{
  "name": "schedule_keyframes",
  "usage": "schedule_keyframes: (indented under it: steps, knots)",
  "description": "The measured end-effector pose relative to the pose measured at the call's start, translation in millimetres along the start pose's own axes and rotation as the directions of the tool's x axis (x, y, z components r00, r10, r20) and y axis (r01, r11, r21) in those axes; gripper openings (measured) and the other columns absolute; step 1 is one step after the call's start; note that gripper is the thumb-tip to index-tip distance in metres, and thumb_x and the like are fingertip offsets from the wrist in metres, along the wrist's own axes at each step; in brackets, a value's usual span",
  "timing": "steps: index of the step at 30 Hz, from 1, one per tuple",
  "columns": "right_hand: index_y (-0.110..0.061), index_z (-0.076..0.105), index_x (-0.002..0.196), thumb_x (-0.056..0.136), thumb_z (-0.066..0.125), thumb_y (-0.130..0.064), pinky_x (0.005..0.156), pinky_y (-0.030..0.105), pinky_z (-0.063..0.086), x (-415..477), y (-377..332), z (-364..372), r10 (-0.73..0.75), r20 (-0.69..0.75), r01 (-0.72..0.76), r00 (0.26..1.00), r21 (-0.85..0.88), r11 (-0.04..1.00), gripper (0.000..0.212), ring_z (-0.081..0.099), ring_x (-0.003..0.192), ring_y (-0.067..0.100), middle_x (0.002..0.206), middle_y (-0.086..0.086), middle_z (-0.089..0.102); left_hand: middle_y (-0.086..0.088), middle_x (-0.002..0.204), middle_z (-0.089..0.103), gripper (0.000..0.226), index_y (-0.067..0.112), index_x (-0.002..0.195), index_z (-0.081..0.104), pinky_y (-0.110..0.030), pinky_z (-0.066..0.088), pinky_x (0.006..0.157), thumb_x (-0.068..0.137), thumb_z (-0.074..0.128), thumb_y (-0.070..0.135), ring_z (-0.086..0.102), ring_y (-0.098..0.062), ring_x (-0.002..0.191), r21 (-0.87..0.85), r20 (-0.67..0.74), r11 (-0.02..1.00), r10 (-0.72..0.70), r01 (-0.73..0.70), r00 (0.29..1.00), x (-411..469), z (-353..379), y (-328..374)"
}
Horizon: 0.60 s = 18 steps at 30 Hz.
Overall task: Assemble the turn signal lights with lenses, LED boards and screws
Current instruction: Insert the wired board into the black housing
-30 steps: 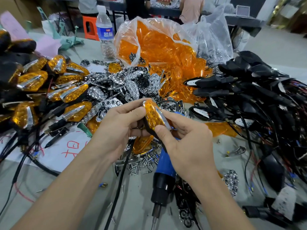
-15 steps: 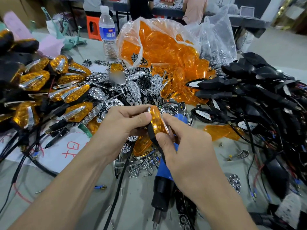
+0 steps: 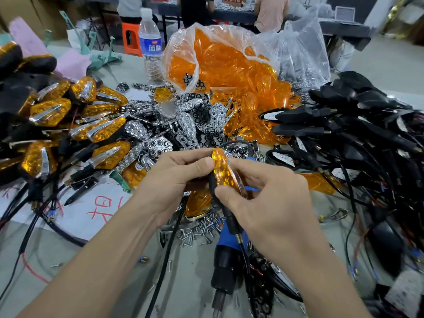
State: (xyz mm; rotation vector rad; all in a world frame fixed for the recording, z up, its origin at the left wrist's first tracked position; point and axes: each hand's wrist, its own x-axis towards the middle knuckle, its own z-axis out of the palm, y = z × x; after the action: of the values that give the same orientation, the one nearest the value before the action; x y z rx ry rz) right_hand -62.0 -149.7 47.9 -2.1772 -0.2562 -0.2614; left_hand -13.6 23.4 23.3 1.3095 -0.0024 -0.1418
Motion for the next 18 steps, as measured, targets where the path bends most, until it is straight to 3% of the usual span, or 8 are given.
schedule_keyframes:
  steps: [10,18]
  knots:
    - [-0.023,0.072,0.096,0.084,0.059,-0.048,0.063,0.040,0.056,-3.5,-7.4,0.1,-0.020,-0.039,0.015,0.999,-0.123,0.992,0.030,0.065,0.062,0.017,0.070,-0.005,0.071,-0.013,0.097,0.080,0.045,0.010,0.106,0.082,-0.025,0.060,0.072,0.065,0.079,0.027,0.076,-0.019,0.086,-0.047,0.032,0.999,0.010,-0.009,0.999,-0.8,1.6,0.4]
    - [-0.017,0.072,0.100,0.082,0.061,-0.045,0.064,0.044,0.059,1.7,-9.6,0.9,0.009,0.021,-0.007,1.000,-0.058,0.998,0.035,0.070,0.067,0.020,0.076,0.000,0.074,-0.013,0.099,0.080,0.035,0.015,0.104,0.083,-0.024,0.059,0.074,0.071,0.077,0.023,0.077,-0.019,0.088,-0.047,0.062,0.998,0.041,-0.038,0.997,-1.6,-1.0,2.5]
